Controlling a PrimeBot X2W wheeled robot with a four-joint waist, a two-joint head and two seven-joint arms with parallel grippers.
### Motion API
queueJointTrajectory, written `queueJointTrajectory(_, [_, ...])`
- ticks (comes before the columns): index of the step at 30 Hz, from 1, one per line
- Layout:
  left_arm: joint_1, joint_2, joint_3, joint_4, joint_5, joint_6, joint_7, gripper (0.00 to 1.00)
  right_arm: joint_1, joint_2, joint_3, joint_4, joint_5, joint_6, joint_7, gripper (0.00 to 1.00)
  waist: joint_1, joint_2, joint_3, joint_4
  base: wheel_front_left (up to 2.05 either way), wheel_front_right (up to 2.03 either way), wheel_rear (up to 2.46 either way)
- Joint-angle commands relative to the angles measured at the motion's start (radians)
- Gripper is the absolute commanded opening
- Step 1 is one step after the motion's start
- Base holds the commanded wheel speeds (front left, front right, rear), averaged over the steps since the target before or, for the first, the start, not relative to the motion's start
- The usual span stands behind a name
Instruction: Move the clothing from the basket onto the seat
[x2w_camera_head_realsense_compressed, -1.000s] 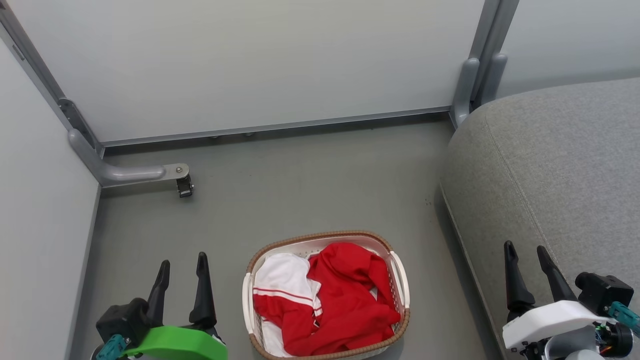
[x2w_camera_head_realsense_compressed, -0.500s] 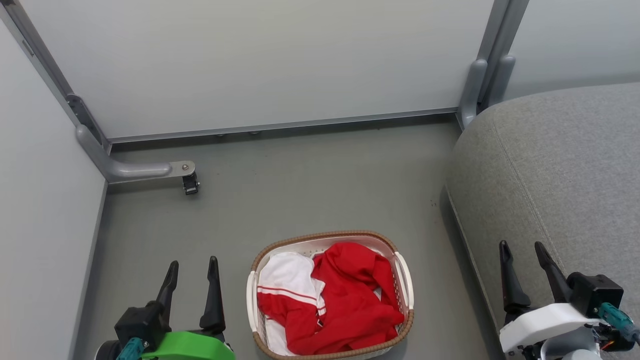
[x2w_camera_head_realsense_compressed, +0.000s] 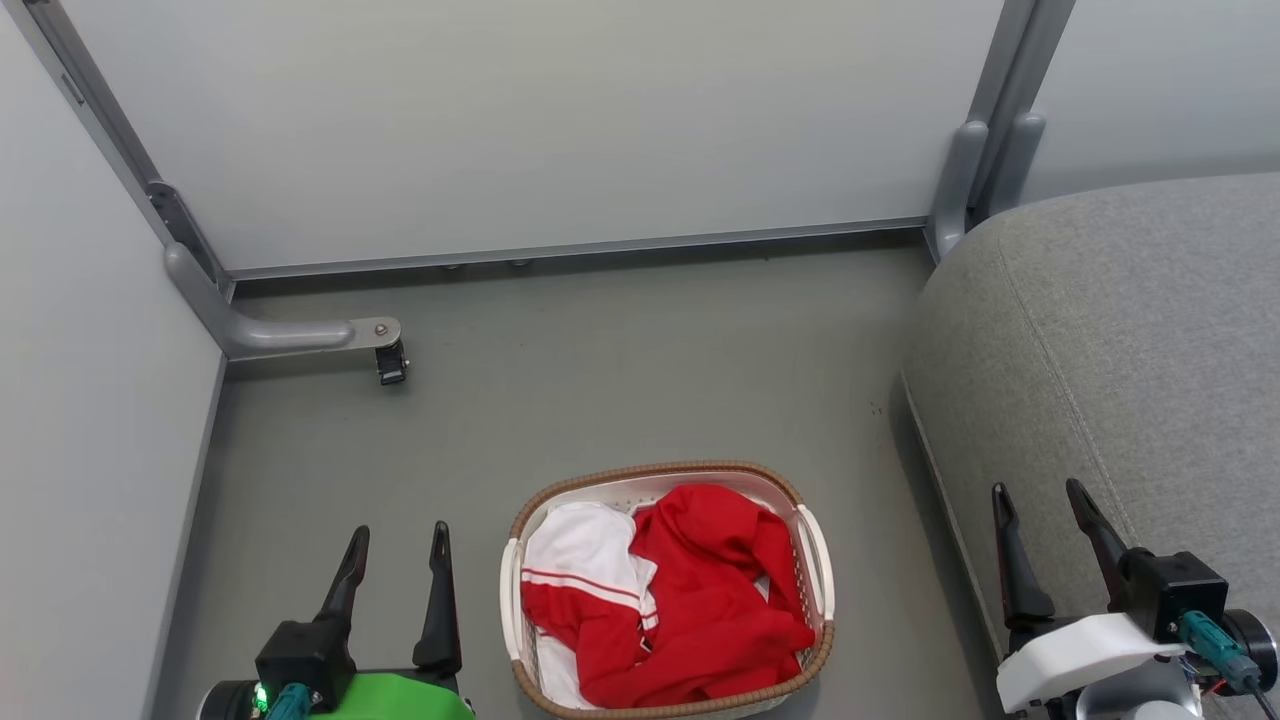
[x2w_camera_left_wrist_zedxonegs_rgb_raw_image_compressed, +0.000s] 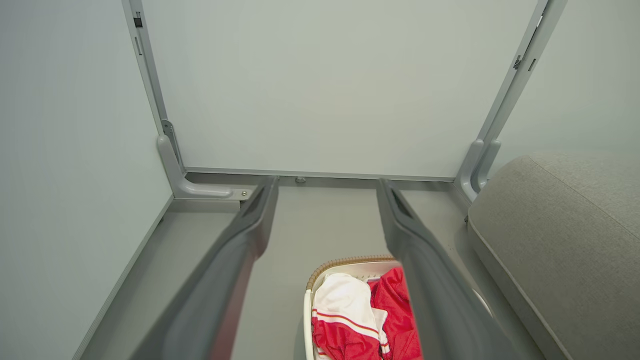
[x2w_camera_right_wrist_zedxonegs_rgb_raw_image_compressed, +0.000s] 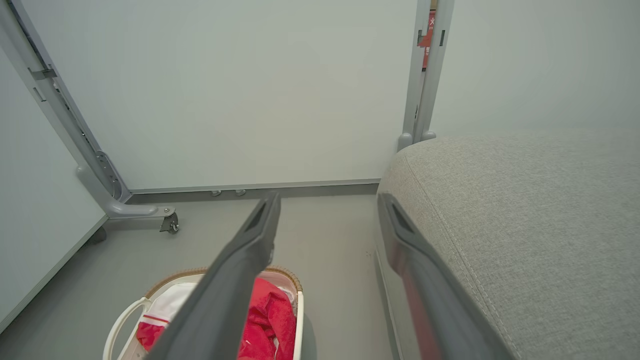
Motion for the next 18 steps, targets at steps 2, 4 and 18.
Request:
queueJointTrajectory(2, [0.013, 0.007, -0.003, 0.007, 0.019, 0.007, -0.010, 1.00, 0.011, -0.007, 0.000, -0.004, -0.023, 0.000, -0.010, 1.00, 0.0000, -0.0001, 0.000, 0.002, 0.00, 0.00, 0.00])
queueJointTrajectory(4, [0.010, 0.007, -0.001, 0.013, 0.012, 0.005, -0.008, 1.00, 0.010, -0.007, 0.001, -0.002, -0.020, 0.000, -0.010, 1.00, 0.0000, -0.0001, -0.001, 0.002, 0.00, 0.00, 0.00])
queueJointTrajectory(18, [0.007, 0.007, 0.003, 0.029, 0.002, 0.003, -0.007, 1.00, 0.010, -0.006, 0.001, 0.002, -0.019, 0.000, -0.010, 1.00, 0.0000, -0.0001, -0.004, 0.000, 0.00, 0.00, 0.00])
